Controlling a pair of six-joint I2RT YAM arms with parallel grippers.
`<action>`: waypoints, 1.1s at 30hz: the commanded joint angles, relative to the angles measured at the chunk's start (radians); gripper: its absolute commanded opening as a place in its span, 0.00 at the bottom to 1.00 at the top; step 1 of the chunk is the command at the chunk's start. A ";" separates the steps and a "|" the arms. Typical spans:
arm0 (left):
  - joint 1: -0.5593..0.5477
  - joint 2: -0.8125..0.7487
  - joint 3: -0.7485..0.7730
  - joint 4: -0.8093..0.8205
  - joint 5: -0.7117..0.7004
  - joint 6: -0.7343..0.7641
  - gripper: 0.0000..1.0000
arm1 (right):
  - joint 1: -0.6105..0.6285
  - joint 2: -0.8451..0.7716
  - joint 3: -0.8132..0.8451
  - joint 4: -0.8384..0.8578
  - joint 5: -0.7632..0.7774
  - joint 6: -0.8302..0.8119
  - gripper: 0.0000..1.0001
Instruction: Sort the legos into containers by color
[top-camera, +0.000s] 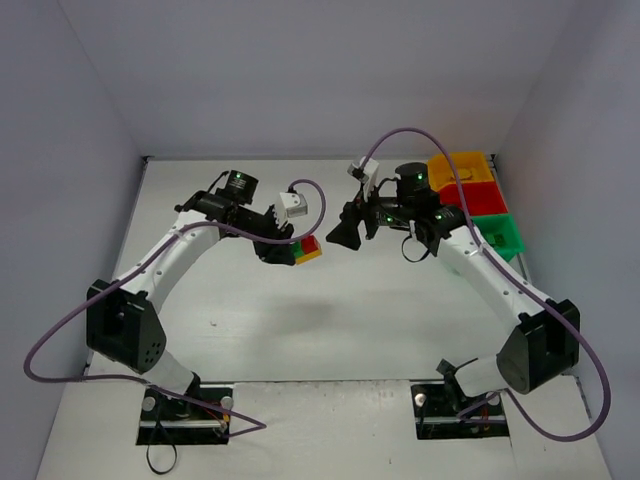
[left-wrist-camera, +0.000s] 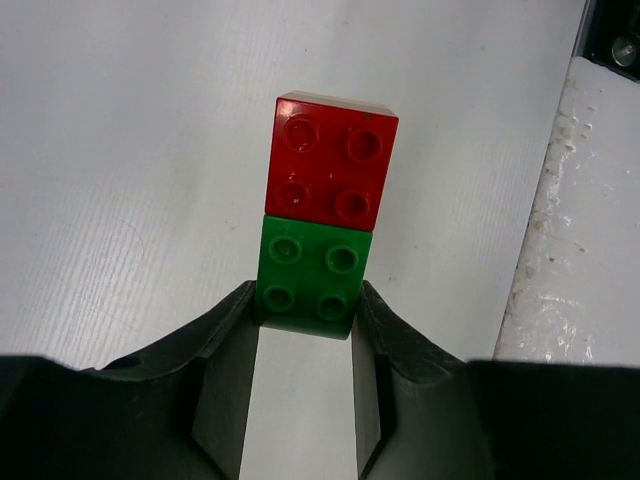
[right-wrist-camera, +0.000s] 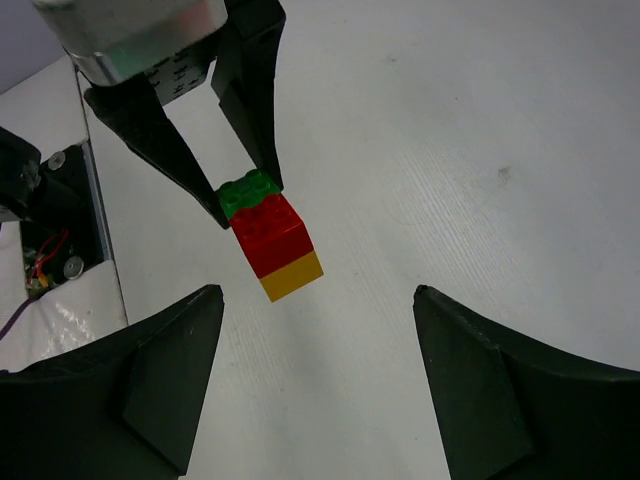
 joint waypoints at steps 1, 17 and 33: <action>-0.005 -0.080 0.036 -0.014 0.056 0.004 0.00 | 0.025 0.025 0.064 0.002 -0.085 -0.045 0.73; -0.021 -0.100 0.036 -0.048 0.092 -0.011 0.00 | 0.127 0.115 0.125 -0.035 -0.099 -0.094 0.67; -0.018 -0.109 0.034 -0.039 0.092 -0.043 0.26 | 0.144 0.114 0.121 -0.044 -0.088 -0.119 0.00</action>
